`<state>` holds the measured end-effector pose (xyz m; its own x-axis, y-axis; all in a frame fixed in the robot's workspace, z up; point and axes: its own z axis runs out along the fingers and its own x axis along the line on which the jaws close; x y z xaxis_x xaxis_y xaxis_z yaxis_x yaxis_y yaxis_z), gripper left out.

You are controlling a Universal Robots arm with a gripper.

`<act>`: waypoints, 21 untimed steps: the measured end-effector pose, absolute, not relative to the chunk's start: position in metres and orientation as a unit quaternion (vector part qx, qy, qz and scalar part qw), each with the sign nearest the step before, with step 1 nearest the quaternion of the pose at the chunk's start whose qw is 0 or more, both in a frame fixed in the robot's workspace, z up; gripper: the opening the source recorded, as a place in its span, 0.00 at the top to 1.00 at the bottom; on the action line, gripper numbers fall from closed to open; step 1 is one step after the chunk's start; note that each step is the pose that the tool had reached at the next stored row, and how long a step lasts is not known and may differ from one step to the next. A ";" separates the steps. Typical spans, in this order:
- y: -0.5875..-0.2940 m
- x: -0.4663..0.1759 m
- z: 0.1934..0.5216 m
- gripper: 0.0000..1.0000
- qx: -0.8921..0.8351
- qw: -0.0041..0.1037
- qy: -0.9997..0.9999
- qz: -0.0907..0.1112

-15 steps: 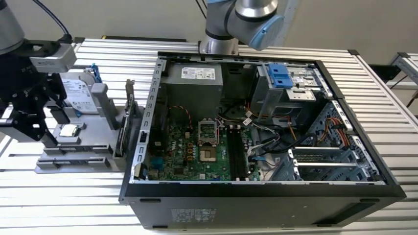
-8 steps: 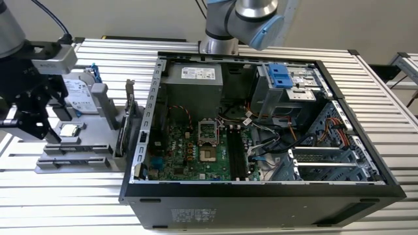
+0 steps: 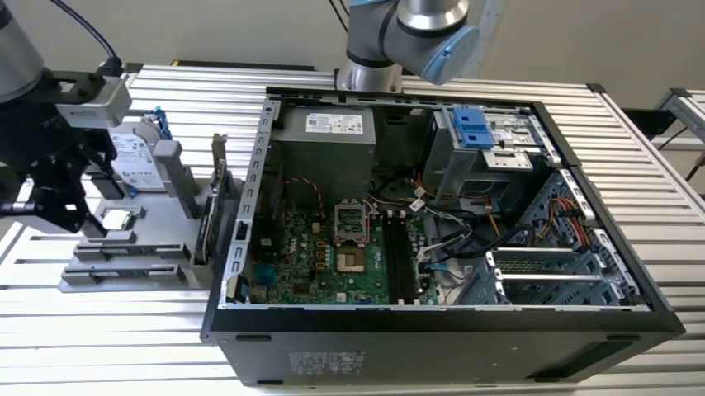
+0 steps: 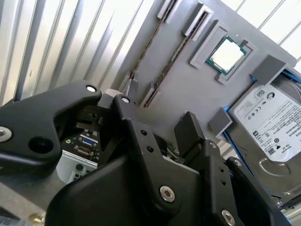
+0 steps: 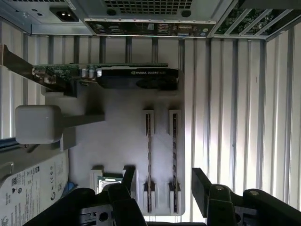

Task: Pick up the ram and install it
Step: 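Pick up the ram and move it above insertion slot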

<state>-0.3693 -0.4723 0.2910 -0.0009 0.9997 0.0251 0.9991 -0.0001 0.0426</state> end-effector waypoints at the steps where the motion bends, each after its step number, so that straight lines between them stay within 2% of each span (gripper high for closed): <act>1: -0.472 -0.369 0.291 0.00 0.707 0.005 0.707 0.025; 21: -0.472 -0.369 0.277 0.00 0.704 0.004 0.710 0.025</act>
